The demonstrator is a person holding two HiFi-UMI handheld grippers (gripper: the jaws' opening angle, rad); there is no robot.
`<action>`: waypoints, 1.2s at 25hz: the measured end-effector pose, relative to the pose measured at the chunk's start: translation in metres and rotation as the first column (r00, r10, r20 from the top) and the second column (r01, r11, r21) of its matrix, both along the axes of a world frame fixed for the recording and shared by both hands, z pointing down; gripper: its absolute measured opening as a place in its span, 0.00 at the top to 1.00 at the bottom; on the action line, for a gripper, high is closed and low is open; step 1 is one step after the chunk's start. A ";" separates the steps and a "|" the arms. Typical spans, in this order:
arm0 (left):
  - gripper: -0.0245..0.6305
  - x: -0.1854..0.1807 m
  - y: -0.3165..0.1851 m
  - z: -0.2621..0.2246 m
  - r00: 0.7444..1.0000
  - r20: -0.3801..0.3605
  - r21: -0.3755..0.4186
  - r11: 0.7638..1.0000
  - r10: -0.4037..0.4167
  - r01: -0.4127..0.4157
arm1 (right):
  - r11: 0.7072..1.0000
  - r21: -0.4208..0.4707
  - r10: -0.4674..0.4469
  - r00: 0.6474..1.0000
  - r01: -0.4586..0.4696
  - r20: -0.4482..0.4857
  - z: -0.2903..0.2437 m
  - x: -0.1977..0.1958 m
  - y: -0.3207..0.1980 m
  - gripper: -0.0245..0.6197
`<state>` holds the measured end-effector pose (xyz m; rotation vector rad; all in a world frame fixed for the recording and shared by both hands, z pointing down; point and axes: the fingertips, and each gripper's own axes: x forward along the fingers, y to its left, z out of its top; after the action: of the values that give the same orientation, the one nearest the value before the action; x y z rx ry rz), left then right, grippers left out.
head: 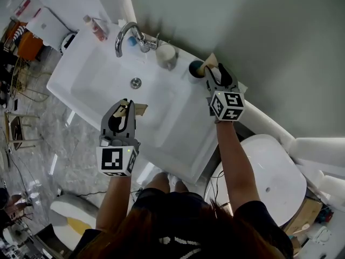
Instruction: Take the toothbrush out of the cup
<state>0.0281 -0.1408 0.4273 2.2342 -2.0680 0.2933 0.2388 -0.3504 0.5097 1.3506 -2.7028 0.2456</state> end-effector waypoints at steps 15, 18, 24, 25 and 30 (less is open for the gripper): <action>0.86 -0.008 0.014 -0.012 1.000 0.009 0.022 1.000 -0.010 0.010 | 0.993 0.096 -0.076 0.997 0.075 0.003 -0.048 -0.011 0.011 0.82; 0.86 -0.005 0.016 -0.023 1.000 0.007 0.046 0.999 -0.011 0.010 | 0.985 0.145 -0.088 0.996 0.089 -0.012 -0.077 -0.004 0.026 0.82; 0.86 0.002 0.018 -0.041 1.000 0.011 0.084 0.996 0.007 -0.007 | 0.966 0.241 -0.097 0.995 0.097 -0.010 -0.126 0.014 0.064 0.84; 0.86 0.005 0.019 -0.044 1.000 0.011 0.089 0.996 0.010 -0.011 | 0.962 0.255 -0.100 0.995 0.100 -0.013 -0.132 0.017 0.071 0.84; 0.86 0.018 0.032 -0.060 0.999 0.015 0.117 0.993 0.030 -0.031 | 0.951 0.290 -0.116 0.993 0.108 0.010 -0.157 0.032 0.118 0.85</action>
<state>0.0459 -0.1091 0.3671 2.3375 -2.1111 0.1939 0.2707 -0.2326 0.3526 1.2574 -2.9142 -0.1506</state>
